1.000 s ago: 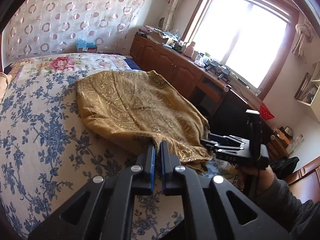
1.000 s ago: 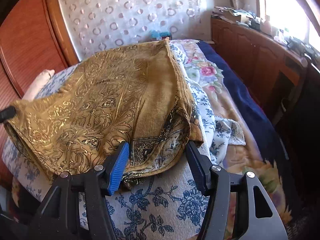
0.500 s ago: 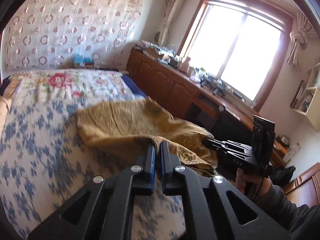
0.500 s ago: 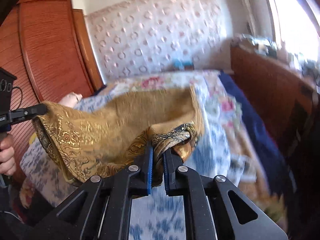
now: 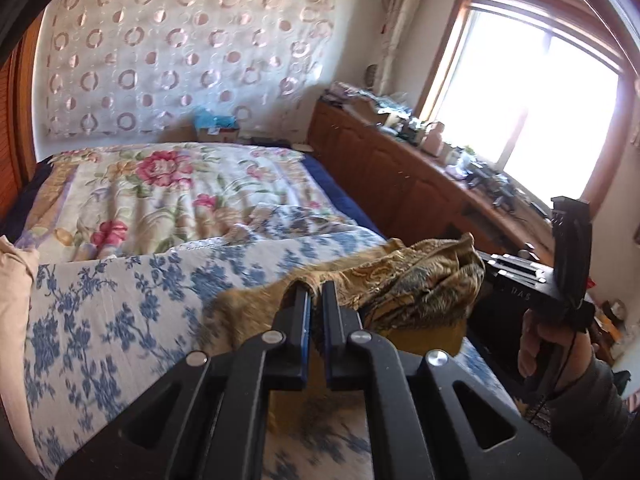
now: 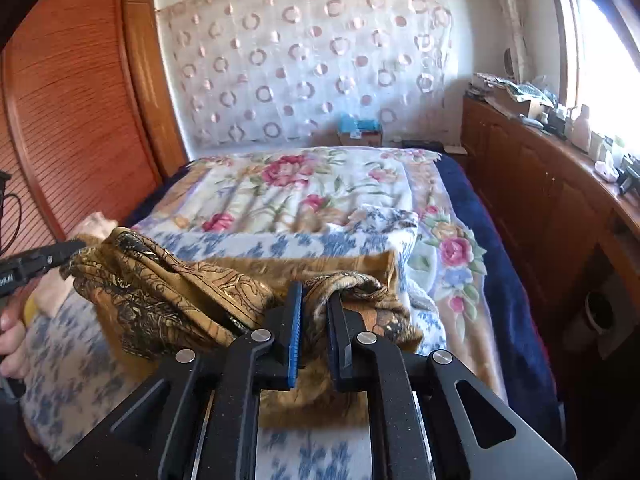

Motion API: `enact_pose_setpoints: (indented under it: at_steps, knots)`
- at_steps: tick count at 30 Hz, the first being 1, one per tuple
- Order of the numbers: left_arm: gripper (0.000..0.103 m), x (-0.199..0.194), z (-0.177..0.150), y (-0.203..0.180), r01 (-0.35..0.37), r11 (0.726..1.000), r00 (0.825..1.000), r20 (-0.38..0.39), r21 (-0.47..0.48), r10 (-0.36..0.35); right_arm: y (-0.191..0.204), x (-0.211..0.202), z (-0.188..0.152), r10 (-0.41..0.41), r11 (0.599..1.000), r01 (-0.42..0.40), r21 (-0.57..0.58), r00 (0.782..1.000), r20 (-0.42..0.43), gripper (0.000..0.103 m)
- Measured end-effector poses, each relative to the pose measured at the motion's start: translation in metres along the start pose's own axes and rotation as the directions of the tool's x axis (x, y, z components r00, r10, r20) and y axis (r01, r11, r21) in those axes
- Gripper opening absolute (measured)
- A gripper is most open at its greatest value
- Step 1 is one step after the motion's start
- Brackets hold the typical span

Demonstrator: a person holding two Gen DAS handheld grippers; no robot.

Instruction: Fold small clothes

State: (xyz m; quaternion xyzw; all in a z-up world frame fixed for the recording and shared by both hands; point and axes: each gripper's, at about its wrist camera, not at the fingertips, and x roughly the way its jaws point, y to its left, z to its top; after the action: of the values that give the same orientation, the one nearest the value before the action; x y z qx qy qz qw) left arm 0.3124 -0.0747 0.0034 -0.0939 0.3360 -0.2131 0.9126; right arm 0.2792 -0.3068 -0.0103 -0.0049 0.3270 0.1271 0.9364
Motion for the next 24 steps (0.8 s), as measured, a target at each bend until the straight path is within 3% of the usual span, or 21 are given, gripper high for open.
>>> enact_pose_setpoints:
  at_steps: [6, 9, 12, 14, 17, 21, 24]
  knots:
    - [0.002, 0.039, 0.004, 0.019, -0.011, 1.000, 0.998, -0.067, 0.015, 0.012, -0.007, 0.022, 0.019, -0.085, 0.996, 0.087, -0.029, 0.994, 0.070, 0.021]
    - [0.004, 0.048, 0.003, 0.025, -0.006, 0.999, 0.994, -0.104, 0.047, 0.011, -0.009, 0.019, 0.015, -0.073, 0.994, 0.079, -0.073, 0.994, 0.087, 0.030]
    - [0.009, 0.040, 0.003, 0.029, -0.063, 0.995, 0.994, -0.082, 0.073, 0.069, -0.014, 0.014, 0.001, -0.041, 0.993, 0.050, -0.110, 0.996, 0.084, 0.043]
    - [0.009, 0.033, 0.002, 0.036, -0.085, 0.994, 0.993, -0.070, 0.071, 0.090, -0.017, 0.020, -0.009, -0.027, 0.989, 0.033, -0.143, 0.999, 0.044, 0.047]
    - [0.009, 0.031, -0.003, 0.042, -0.044, 0.998, 0.994, -0.102, 0.050, 0.049, -0.024, 0.038, -0.020, -0.065, 0.985, 0.060, -0.164, 0.997, -0.027, 0.047]
    - [0.010, 0.036, -0.015, 0.033, -0.018, 0.998, 0.991, -0.132, 0.059, 0.026, -0.039, 0.072, -0.029, -0.095, 0.988, 0.072, -0.139, 0.981, -0.169, 0.047]
    - [0.010, 0.047, -0.021, 0.028, -0.019, 0.997, 0.986, -0.164, 0.069, 0.030, -0.045, 0.080, -0.030, -0.027, 0.995, 0.009, -0.100, 0.983, -0.184, 0.045]
